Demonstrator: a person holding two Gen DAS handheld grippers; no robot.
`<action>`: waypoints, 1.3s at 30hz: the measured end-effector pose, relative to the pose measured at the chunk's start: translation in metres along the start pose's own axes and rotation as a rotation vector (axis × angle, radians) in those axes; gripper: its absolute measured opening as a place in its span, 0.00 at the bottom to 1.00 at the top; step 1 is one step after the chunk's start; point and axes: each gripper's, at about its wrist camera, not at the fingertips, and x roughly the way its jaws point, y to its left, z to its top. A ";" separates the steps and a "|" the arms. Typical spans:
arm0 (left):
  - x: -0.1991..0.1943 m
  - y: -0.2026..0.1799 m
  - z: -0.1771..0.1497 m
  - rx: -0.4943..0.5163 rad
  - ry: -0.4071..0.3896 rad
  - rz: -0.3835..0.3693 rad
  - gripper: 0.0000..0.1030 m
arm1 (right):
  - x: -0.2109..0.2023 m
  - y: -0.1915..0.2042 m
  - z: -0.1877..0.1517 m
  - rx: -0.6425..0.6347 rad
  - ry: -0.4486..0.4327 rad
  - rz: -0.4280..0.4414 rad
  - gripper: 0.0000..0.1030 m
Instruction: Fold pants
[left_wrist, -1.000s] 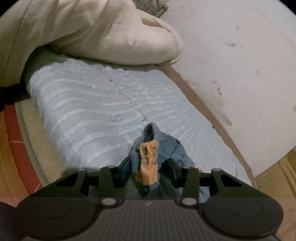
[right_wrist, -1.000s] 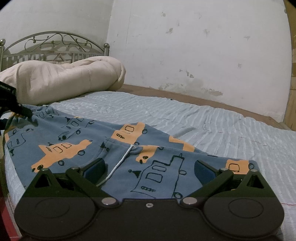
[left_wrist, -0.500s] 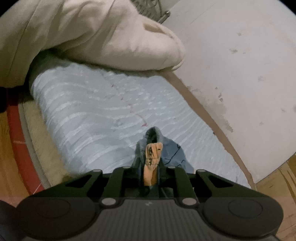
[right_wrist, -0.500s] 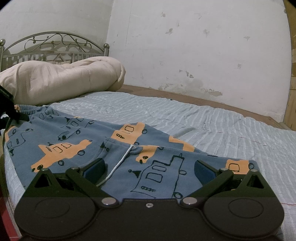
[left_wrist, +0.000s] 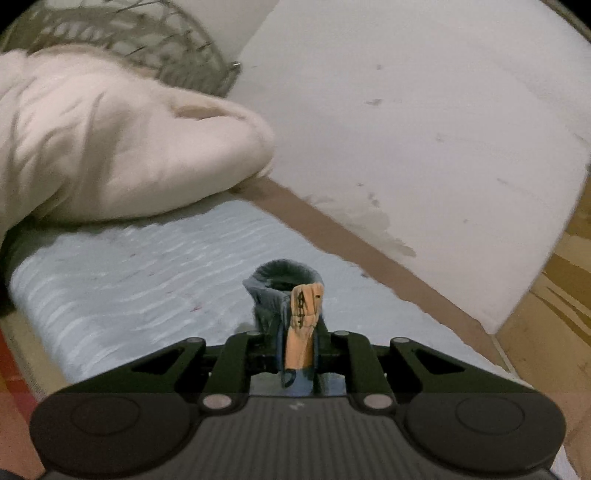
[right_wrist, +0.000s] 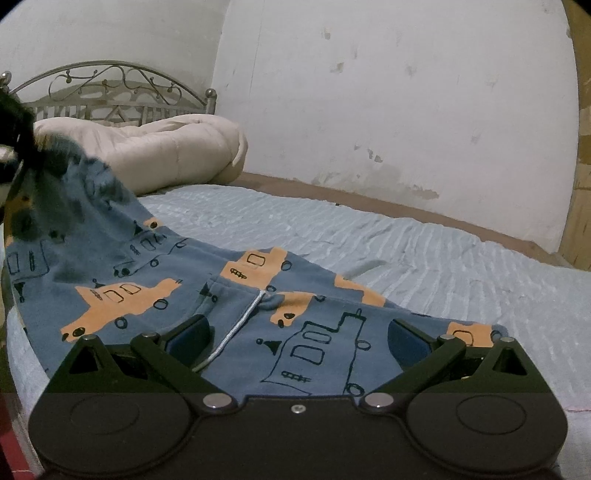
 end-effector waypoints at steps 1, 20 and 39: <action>-0.002 -0.006 0.001 0.016 -0.001 -0.015 0.14 | -0.001 0.001 0.000 -0.006 -0.006 -0.006 0.99; 0.002 -0.176 -0.042 0.437 0.124 -0.348 0.15 | -0.112 -0.074 -0.014 0.018 -0.108 -0.113 0.99; 0.024 -0.232 -0.161 0.639 0.438 -0.478 0.71 | -0.146 -0.125 -0.059 0.126 -0.007 -0.321 0.99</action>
